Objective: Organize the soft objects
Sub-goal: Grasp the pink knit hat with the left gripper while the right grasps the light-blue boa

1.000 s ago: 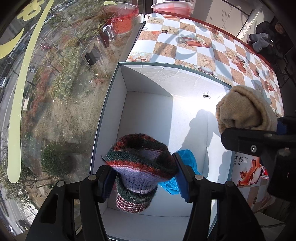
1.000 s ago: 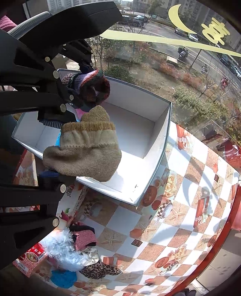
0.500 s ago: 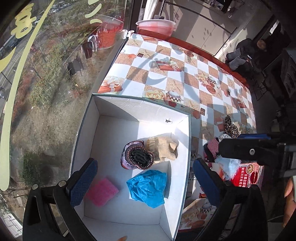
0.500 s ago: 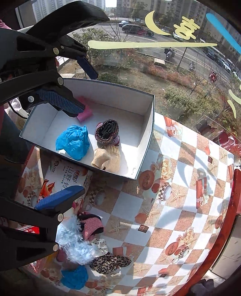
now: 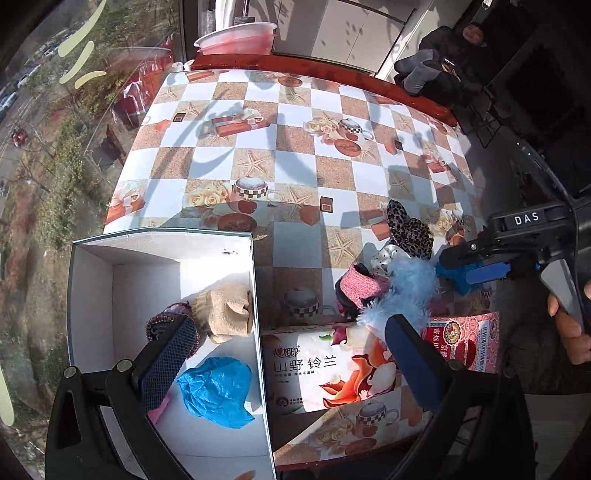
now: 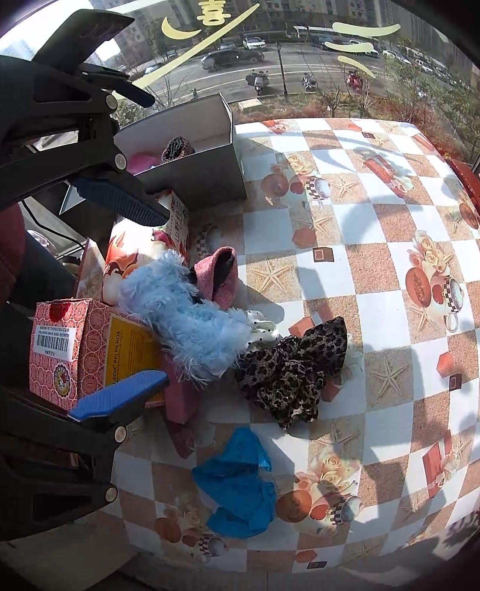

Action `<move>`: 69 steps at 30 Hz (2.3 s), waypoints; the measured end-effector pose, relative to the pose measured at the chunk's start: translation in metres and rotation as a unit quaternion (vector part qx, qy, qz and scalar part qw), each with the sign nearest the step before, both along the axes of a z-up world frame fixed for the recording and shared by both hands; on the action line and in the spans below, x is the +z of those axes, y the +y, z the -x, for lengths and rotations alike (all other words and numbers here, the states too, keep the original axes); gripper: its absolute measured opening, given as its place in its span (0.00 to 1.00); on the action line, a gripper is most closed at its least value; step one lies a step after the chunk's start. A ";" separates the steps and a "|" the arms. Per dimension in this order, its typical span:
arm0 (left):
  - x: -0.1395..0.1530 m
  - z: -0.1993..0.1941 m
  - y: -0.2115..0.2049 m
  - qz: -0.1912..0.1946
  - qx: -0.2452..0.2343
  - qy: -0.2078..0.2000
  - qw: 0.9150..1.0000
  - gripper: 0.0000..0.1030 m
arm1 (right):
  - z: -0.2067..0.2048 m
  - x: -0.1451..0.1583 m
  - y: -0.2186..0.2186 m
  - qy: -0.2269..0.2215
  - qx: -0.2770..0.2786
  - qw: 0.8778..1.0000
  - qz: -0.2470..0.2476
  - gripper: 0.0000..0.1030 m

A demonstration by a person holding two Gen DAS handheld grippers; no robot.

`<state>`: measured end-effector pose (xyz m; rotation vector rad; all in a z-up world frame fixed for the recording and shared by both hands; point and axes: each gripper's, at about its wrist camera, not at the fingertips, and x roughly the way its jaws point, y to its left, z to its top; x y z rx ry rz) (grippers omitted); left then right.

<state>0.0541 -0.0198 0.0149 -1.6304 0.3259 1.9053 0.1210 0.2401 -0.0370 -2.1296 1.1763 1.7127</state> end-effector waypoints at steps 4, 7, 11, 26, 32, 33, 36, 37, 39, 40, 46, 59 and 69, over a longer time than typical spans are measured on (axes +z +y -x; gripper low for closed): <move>-0.005 -0.005 0.016 0.018 -0.007 -0.003 1.000 1.00 | 0.001 -0.041 0.008 -0.032 -0.007 0.998 0.058 0.79; -0.010 -0.004 0.024 0.031 -0.001 -0.006 0.999 1.00 | 0.009 -0.069 0.004 -0.060 0.011 0.993 0.097 0.79; -0.017 -0.001 0.033 0.050 0.013 -0.013 0.999 1.00 | 0.016 -0.091 -0.005 -0.065 0.017 0.989 0.130 0.72; -0.110 0.006 0.117 0.098 -0.018 -0.146 0.984 1.00 | -0.041 -0.011 0.081 0.090 -0.079 0.992 0.048 0.24; -0.148 0.000 0.141 0.147 -0.042 -0.179 0.972 0.99 | -0.081 0.009 0.104 0.121 -0.116 0.986 -0.004 0.24; -0.152 -0.001 0.143 0.151 -0.047 -0.184 0.970 0.92 | -0.086 0.011 0.107 0.125 -0.116 0.985 -0.006 0.24; -0.163 -0.005 0.146 0.171 -0.053 -0.197 0.964 0.69 | -0.091 0.017 0.102 0.137 -0.109 0.984 -0.022 0.24; -0.165 -0.006 0.145 0.169 -0.054 -0.206 0.962 0.50 | -0.092 0.018 0.100 0.139 -0.102 0.985 -0.027 0.24; -0.163 -0.008 0.142 0.161 -0.051 -0.209 0.963 0.38 | -0.095 0.025 0.097 0.145 -0.091 0.985 -0.034 0.24; -0.159 -0.008 0.140 0.155 -0.051 -0.201 0.966 0.29 | -0.092 0.026 0.088 0.146 -0.084 0.985 -0.039 0.24; -0.112 -0.013 0.132 0.131 -0.062 -0.101 0.984 0.24 | -0.091 0.033 0.077 0.147 -0.059 0.984 -0.079 0.24; -0.030 -0.031 0.135 0.060 -0.103 0.014 0.993 0.24 | -0.133 0.052 0.070 0.134 -0.091 0.975 -0.154 0.24; 0.018 -0.100 0.210 -0.023 -0.228 0.044 0.972 0.24 | -0.190 0.077 0.063 0.119 -0.142 0.958 -0.219 0.24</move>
